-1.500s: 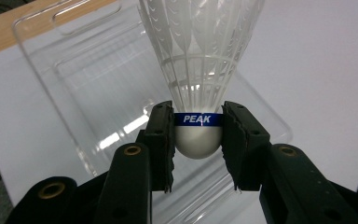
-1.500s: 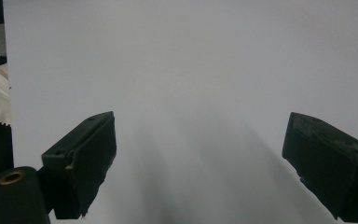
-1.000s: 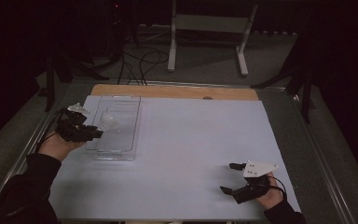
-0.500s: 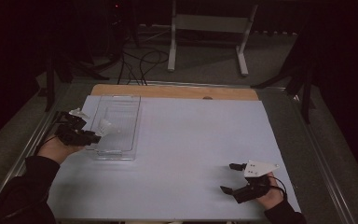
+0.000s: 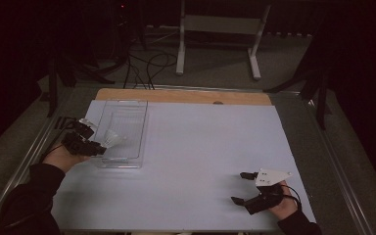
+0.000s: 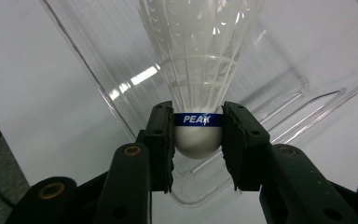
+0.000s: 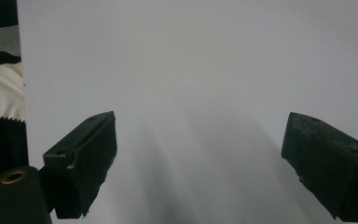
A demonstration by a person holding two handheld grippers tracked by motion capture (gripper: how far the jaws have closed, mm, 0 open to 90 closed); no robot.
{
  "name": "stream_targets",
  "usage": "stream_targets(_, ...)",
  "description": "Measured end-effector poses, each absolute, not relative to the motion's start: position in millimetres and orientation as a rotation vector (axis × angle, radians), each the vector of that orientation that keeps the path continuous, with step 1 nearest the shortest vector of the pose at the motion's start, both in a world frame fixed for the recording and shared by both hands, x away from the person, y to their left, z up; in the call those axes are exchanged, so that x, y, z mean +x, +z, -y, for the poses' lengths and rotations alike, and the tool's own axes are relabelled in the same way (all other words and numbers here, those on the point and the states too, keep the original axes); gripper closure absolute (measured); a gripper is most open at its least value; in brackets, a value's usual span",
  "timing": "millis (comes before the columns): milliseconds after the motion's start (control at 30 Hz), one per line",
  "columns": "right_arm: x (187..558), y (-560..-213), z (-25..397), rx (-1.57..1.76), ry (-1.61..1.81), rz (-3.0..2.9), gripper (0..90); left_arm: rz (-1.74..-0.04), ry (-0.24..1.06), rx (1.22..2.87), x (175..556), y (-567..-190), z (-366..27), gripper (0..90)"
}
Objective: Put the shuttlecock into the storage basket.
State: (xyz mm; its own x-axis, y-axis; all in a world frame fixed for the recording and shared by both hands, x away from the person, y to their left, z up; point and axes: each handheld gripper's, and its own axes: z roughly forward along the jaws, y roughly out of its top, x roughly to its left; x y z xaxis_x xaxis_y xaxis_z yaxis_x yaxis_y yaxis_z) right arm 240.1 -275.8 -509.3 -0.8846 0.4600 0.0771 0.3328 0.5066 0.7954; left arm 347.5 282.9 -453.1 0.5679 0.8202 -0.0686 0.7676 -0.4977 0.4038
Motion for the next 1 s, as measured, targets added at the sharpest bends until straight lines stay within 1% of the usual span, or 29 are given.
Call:
stream_targets(433,240.1,-509.6,275.8,0.690,1.321,-2.609,10.5,-1.340,0.209,2.395,350.7,-449.4,-281.3,64.1)
stream_targets(467,239.9,-509.7,275.6,0.691,1.321,-2.612,10.5,-1.340,0.212,2.383,350.3,-448.1,-281.5,60.0)
stream_targets(533,239.9,-509.7,275.5,0.687,1.323,-2.612,10.5,-1.337,0.212,2.381,349.7,-445.5,-281.8,56.5)
stream_targets(700,240.0,-509.0,275.5,0.683,1.326,-2.610,10.5,-1.326,0.216,2.365,347.4,-439.8,-281.7,42.2)
stream_targets(767,240.1,-509.1,275.4,0.688,1.327,-2.611,10.5,-1.325,0.207,2.360,346.8,-439.4,-281.2,39.8)
stream_targets(867,239.7,-509.2,274.9,0.687,1.326,-2.613,10.5,-1.331,0.188,2.349,346.9,-439.3,-281.0,32.0)
stream_targets(1000,239.7,-509.1,275.1,0.682,1.328,-2.614,10.3,-1.351,0.195,2.335,347.2,-438.5,-280.7,26.9)
